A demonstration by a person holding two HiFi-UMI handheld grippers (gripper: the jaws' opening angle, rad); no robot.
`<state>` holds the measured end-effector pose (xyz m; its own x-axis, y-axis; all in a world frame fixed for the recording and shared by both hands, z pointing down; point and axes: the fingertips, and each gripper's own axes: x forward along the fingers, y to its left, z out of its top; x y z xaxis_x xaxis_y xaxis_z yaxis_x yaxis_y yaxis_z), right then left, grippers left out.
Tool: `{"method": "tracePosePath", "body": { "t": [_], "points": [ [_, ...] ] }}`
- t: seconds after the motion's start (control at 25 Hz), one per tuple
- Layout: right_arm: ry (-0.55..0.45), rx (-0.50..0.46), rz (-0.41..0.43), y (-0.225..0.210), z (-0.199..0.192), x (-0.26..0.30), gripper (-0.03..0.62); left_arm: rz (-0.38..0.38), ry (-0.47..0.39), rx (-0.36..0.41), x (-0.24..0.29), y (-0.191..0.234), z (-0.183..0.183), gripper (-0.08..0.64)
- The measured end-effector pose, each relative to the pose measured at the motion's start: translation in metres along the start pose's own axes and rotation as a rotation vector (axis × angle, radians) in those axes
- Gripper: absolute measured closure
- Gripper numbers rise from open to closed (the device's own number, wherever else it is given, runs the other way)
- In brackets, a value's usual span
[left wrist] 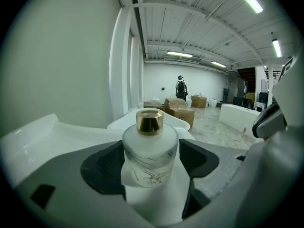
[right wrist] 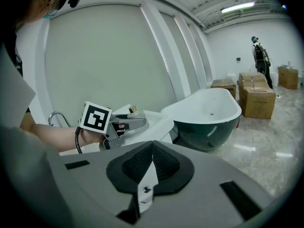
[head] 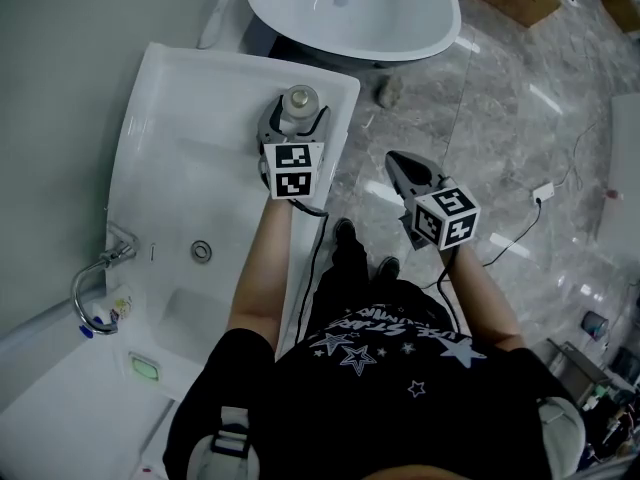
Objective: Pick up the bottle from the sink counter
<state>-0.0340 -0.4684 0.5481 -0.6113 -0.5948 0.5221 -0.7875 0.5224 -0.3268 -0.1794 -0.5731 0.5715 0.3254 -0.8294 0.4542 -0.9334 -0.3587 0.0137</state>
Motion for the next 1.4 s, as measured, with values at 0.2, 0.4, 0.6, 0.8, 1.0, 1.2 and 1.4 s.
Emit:
{"method": "tracePosePath", "body": {
  "t": [0.2, 0.4, 0.6, 0.8, 1.0, 1.2, 1.4],
  "points": [
    [-0.003, 0.018, -0.002, -0.009, -0.001, 0.000, 0.586, 0.020, -0.003, -0.018, 0.009, 0.005, 0.005, 0.215],
    [0.004, 0.035, -0.003, -0.014, -0.006, -0.004, 0.586, 0.013, 0.027, -0.021, 0.017, 0.005, 0.001, 0.215],
    [-0.003, 0.053, -0.015, -0.020, -0.006, -0.006, 0.586, -0.013, 0.051, -0.040, 0.021, 0.007, -0.002, 0.216],
    [-0.013, 0.059, -0.026, -0.023, -0.005, -0.010, 0.586, -0.010, 0.051, -0.026, 0.022, 0.007, -0.002, 0.216],
    [-0.034, 0.073, -0.050, -0.023, -0.002, -0.014, 0.586, -0.020, 0.049, -0.013, 0.021, 0.005, -0.002, 0.218],
    [-0.064, 0.062, -0.049, -0.017, 0.009, -0.020, 0.586, -0.049, 0.055, -0.036, 0.010, 0.007, -0.003, 0.219],
    [-0.086, 0.046, -0.044, -0.014, 0.015, -0.026, 0.586, -0.049, 0.019, -0.060, -0.018, 0.004, 0.006, 0.219]
  ]
}}
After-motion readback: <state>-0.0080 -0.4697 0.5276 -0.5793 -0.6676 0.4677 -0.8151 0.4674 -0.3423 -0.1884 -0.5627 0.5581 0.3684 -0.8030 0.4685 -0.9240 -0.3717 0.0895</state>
